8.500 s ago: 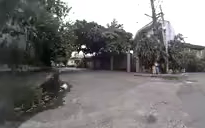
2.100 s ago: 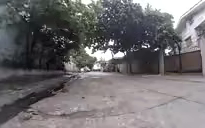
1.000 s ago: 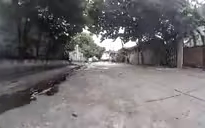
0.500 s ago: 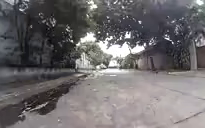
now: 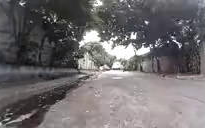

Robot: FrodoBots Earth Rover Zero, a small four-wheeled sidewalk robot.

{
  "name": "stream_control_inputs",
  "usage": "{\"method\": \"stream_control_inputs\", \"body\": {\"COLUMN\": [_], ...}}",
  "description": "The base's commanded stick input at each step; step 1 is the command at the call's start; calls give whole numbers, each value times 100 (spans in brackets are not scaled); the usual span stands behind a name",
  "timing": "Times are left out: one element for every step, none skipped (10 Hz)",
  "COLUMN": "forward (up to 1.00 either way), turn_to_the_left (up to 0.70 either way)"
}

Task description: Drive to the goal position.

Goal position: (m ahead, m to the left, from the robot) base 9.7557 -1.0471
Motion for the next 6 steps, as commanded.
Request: {"method": "stream_control_inputs", "body": {"forward": [98,98,98,98,98,98], "turn_to_the_left": [-10,0,0,0,0,-32]}}
